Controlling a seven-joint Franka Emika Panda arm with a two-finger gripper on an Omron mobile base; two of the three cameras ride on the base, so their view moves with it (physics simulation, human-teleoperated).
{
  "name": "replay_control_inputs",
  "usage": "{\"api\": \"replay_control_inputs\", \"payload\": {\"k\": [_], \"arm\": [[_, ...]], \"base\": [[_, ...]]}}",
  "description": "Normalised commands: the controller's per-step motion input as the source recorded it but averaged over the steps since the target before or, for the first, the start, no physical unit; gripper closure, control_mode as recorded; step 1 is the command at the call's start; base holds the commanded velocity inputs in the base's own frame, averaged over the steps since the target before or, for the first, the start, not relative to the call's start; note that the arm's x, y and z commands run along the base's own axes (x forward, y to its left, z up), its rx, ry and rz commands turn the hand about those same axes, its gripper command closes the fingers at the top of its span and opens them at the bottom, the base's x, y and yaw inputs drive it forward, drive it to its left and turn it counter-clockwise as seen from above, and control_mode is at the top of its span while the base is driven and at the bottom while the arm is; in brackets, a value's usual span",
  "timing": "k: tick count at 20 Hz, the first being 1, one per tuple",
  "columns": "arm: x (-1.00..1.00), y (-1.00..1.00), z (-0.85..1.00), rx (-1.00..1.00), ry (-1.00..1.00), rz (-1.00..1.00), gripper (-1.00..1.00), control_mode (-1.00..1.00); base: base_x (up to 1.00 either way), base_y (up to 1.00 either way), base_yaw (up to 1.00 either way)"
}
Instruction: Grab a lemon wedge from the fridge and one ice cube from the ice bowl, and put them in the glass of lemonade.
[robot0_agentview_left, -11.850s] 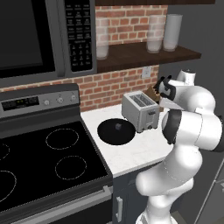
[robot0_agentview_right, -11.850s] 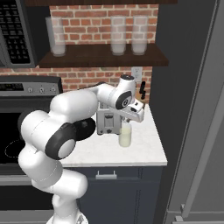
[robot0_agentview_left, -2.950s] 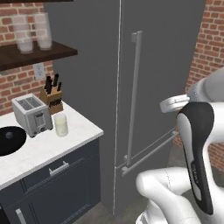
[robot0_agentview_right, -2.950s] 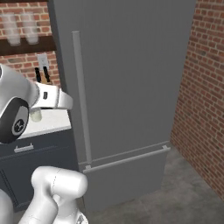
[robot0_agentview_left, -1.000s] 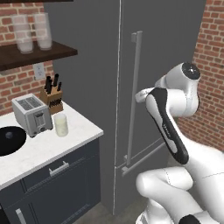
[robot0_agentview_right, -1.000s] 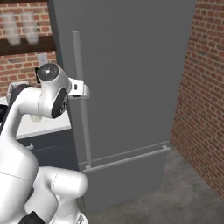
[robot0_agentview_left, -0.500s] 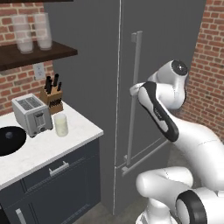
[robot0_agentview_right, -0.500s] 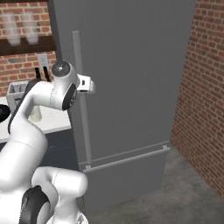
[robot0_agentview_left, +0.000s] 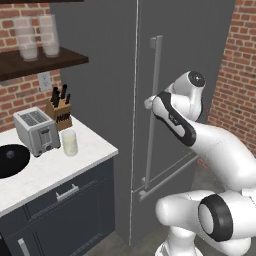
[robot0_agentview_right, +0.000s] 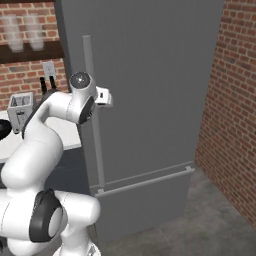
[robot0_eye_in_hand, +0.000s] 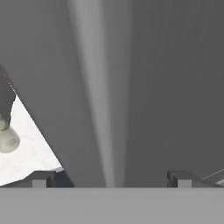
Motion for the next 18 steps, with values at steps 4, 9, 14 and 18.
{"api": "replay_control_inputs", "payload": {"k": [4,9,14,18], "arm": [[0.28,0.0,-0.19,0.03,0.0,0.05,-1.0,-1.0],[0.29,0.02,-0.03,0.01,0.0,0.05,-1.0,-1.0],[0.26,0.07,-0.08,0.0,0.0,0.04,-1.0,-1.0],[0.23,0.11,-0.09,0.0,0.0,0.04,-1.0,-1.0]], "base": [[0.0,0.0,0.0],[0.0,0.0,0.0],[0.0,0.0,0.0],[0.0,0.0,0.0]]}}
